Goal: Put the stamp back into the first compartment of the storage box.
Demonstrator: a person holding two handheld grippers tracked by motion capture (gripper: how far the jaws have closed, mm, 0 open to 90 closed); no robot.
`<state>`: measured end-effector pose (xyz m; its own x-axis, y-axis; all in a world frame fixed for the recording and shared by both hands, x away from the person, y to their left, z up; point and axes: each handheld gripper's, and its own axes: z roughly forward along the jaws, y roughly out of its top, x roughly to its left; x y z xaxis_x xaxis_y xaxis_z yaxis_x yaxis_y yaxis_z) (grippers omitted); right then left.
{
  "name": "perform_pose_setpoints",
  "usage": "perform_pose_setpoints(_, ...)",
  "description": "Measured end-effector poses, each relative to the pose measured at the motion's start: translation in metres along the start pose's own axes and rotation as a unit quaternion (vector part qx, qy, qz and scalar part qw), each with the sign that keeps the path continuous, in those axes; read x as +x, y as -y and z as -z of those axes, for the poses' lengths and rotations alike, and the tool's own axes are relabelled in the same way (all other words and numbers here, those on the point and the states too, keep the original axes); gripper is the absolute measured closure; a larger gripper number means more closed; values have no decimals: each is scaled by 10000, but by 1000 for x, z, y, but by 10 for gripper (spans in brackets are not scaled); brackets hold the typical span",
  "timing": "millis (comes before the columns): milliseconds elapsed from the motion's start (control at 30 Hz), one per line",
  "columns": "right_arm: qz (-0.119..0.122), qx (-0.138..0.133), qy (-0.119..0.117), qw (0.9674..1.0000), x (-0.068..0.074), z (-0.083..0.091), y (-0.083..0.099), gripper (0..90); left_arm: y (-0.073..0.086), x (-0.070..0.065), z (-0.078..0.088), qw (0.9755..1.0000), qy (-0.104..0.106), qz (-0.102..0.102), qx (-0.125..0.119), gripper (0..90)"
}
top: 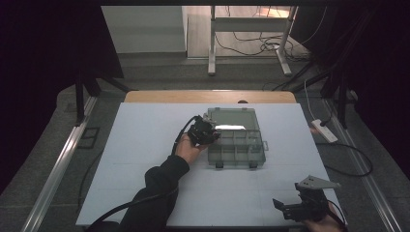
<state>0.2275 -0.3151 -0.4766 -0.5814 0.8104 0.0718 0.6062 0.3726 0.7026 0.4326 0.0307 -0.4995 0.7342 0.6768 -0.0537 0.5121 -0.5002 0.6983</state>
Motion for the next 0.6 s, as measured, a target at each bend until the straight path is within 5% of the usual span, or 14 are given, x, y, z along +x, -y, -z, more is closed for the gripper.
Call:
perform_pose_setpoints(500, 14, 7, 3, 10000, 0, 0, 0, 0, 4, 1, -9, 9999, 67, 98, 50, 705)
perform_pose_setpoints(600, 15, 5, 5, 10000, 0, 0, 0, 0, 2, 0, -8, 10000, 77, 52, 13, 616)
